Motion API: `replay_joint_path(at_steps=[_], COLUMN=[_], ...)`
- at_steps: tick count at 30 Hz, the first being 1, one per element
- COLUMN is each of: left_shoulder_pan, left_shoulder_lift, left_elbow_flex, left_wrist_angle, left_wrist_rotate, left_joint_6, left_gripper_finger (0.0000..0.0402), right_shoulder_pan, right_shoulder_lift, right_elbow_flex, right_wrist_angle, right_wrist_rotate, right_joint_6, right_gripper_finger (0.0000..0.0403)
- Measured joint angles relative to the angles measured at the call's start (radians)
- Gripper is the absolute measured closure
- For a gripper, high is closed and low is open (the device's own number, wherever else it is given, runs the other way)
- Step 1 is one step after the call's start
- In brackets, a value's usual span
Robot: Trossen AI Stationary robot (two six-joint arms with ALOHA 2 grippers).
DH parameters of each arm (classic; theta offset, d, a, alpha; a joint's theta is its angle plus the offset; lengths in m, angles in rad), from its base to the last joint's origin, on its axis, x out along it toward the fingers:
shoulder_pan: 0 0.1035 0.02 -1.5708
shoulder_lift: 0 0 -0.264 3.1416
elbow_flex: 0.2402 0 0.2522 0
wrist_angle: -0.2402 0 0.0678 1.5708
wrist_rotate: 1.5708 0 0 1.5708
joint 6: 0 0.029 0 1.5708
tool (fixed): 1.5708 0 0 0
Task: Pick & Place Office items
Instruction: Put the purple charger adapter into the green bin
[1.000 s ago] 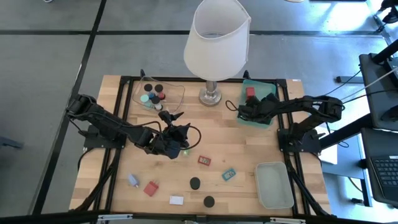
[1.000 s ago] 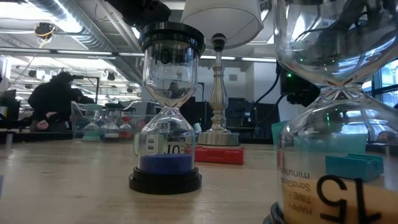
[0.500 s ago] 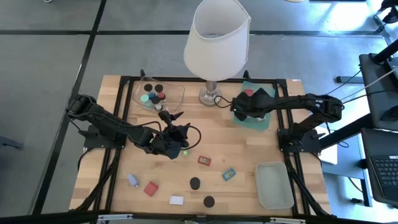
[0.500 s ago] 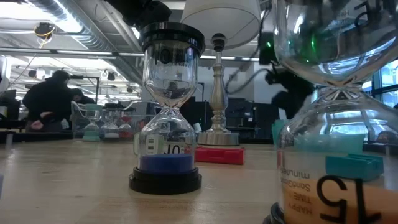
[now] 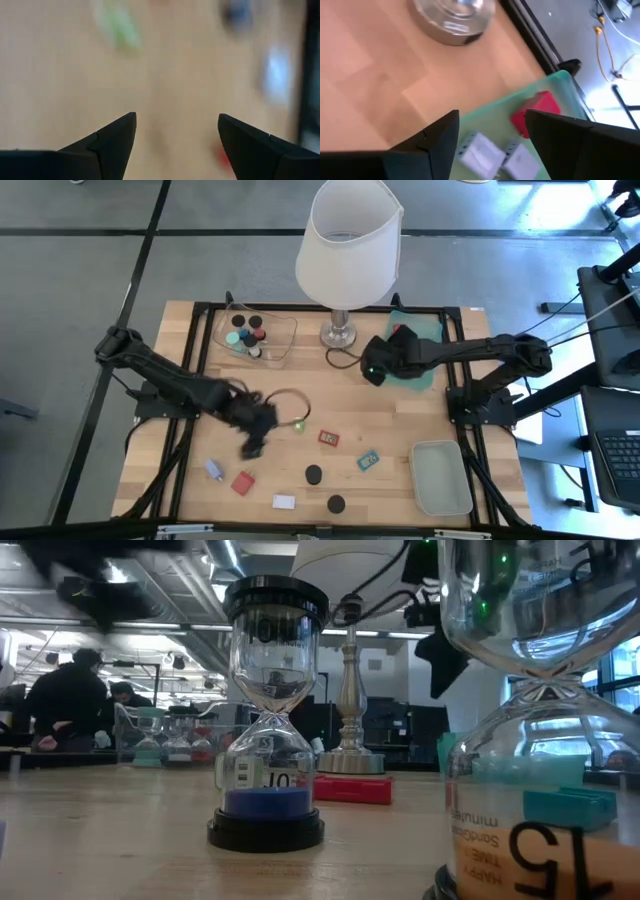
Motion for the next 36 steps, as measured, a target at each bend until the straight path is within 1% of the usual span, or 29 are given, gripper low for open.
replay_joint_path(at_steps=[1, 2, 4, 7, 10, 13, 16, 19, 22, 25, 34, 36], left_shoulder_pan=[-0.032, -0.068, -0.141, -0.249, -0.335, -0.4, -0.45, -0.5, -0.534, -0.555, -0.557, -0.557], left_shoulder_lift=[0.001, 0.002, 0.013, 0.015, 0.016, 0.016, 0.03, 0.06, 0.11, 0.156, 0.299, 0.328], left_elbow_flex=[0.0, 0.0, 0.0, -0.001, -0.001, -0.001, -0.001, -0.001, -0.001, -0.001, 0.0, 0.0], left_wrist_angle=[-0.074, -0.131, -0.185, -0.209, -0.205, -0.204, -0.203, -0.2, -0.196, -0.196, -0.204, -0.207], left_wrist_rotate=[0.077, 0.125, 0.166, 0.16, 0.097, 0.038, 0.031, 0.029, 0.021, 0.005, 0.004, 0.004], left_joint_6=[-0.039, -0.07, -0.102, -0.084, -0.052, -0.125, -0.223, -0.26, -0.242, -0.191, 0.031, 0.053], left_gripper_finger=[0.0124, 0.0124, 0.0124, 0.0124, 0.0124, 0.0124, 0.0124, 0.0124, 0.0124, 0.0124, 0.0145, 0.0151], right_shoulder_pan=[0.015, 0.029, 0.062, 0.1, 0.121, 0.132, 0.133, 0.133, 0.132, 0.132, 0.132, 0.132], right_shoulder_lift=[0.0, 0.0, 0.0, 0.0, 0.0, 0.0, 0.0, 0.0, 0.0, 0.0, 0.0, 0.0], right_elbow_flex=[0.0, 0.0, 0.0, 0.0, 0.0, 0.0, 0.0, 0.0, 0.0, 0.0, 0.0, 0.0], right_wrist_angle=[-0.001, 0.0, 0.0, 0.0, 0.0, 0.0, 0.001, 0.005, 0.015, 0.023, 0.046, 0.051], right_wrist_rotate=[0.0, -0.001, -0.001, -0.001, -0.002, -0.002, -0.002, -0.001, 0.001, 0.001, 0.001, 0.001], right_joint_6=[0.009, 0.017, 0.028, 0.045, 0.045, 0.047, 0.048, 0.048, 0.048, 0.048, 0.048, 0.047], right_gripper_finger=[0.0173, 0.0173, 0.0173, 0.0173, 0.0173, 0.0173, 0.0173, 0.0173, 0.0173, 0.0173, 0.0173, 0.0173])
